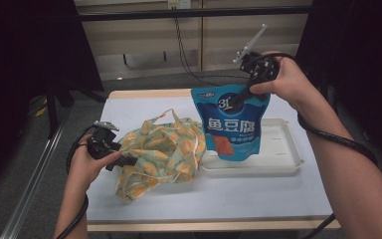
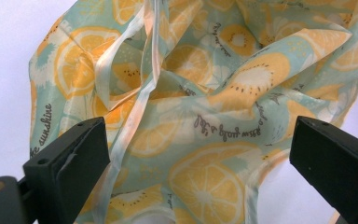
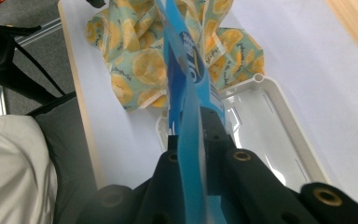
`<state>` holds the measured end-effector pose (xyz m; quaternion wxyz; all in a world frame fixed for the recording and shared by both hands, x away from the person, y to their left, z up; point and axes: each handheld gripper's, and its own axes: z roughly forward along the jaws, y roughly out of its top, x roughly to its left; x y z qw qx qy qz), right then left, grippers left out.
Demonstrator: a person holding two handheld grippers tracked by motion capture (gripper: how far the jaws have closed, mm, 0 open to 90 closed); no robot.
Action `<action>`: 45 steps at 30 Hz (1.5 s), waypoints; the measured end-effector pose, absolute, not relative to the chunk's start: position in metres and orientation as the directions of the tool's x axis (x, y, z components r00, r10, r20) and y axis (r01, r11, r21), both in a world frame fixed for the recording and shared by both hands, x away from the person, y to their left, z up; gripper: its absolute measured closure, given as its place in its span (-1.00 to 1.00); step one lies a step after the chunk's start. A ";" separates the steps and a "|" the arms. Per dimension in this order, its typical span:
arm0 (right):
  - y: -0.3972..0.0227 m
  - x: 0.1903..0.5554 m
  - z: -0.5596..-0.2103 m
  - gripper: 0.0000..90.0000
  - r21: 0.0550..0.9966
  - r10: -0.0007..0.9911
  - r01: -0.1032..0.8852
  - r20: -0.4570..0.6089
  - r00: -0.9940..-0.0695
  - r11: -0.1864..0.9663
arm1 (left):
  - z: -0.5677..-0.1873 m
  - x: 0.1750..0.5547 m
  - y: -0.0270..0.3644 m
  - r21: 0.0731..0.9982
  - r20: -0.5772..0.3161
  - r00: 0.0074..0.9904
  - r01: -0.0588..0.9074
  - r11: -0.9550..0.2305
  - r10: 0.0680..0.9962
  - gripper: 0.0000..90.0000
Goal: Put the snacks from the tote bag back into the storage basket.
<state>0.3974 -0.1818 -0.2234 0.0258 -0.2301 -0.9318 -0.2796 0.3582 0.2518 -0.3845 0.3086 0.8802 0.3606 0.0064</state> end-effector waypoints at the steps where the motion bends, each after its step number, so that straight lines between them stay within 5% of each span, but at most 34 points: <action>1: -0.181 0.397 -0.224 1.00 0.507 0.420 0.445 0.172 -0.891 0.738 | -0.385 0.358 0.251 0.549 -0.214 0.739 0.632 -0.547 0.639 -0.90; 40: -0.191 0.391 -0.277 0.94 0.511 0.389 0.429 0.190 -0.901 0.745 | -0.383 0.356 0.252 0.554 -0.221 0.733 0.637 -0.536 0.643 -0.90; 45: -0.199 0.388 -0.278 0.64 0.519 0.437 0.457 0.170 -0.883 0.722 | -0.383 0.359 0.250 0.549 -0.212 0.741 0.630 -0.550 0.637 -0.90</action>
